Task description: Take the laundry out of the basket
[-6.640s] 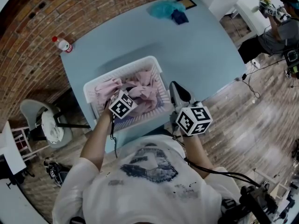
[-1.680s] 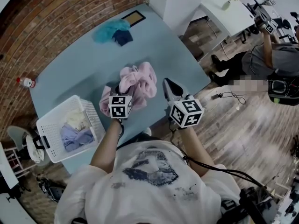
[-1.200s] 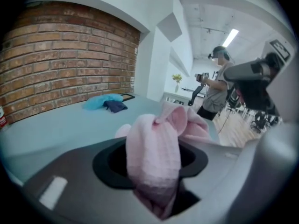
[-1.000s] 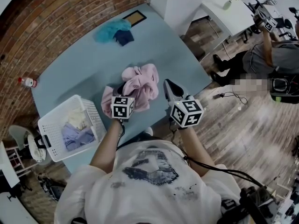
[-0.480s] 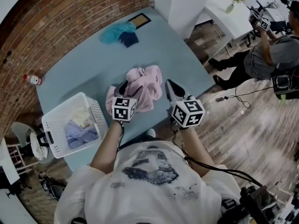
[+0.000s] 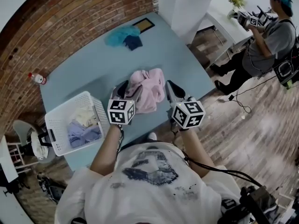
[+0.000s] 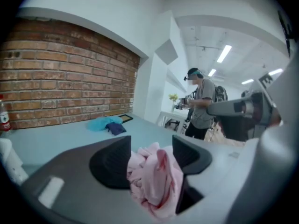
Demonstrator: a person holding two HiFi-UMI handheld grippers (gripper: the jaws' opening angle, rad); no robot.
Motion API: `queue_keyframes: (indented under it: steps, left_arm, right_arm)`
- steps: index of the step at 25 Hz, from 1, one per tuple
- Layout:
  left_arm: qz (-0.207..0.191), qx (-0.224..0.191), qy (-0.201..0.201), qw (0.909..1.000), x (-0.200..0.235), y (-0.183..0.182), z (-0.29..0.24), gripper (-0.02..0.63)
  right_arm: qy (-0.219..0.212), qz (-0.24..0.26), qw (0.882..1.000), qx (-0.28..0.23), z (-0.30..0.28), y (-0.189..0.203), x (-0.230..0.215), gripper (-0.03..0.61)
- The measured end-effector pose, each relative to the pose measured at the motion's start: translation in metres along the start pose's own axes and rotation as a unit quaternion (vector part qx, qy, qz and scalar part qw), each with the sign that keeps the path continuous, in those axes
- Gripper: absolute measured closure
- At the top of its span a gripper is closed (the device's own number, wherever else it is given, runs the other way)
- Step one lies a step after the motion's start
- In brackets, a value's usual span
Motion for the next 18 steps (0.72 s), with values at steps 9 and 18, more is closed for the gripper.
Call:
queue_keyframes:
  steps: [9, 18]
  left_arm:
    - [-0.009, -0.056, -0.038, 0.9976, 0.004, -0.029, 0.037, 0.453]
    - [0.005, -0.088, -0.097, 0.9914, 0.023, -0.034, 0.057, 0.623]
  right_arm:
    - [-0.027, 0.011, 1.0, -0.007, -0.004, -0.013, 0.024, 0.58]
    - [-0.049, 0.022, 0.999, -0.003, -0.013, -0.014, 0.041, 0.58]
Point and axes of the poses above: the fingertips, and each gripper's own axes: z backward along the fingers, x to its left, y out of its underside, the point moved 8 cm from there along z, backward along the fingers, and after that the axes turned 4 degrees about -x, right-handed, at the moved point
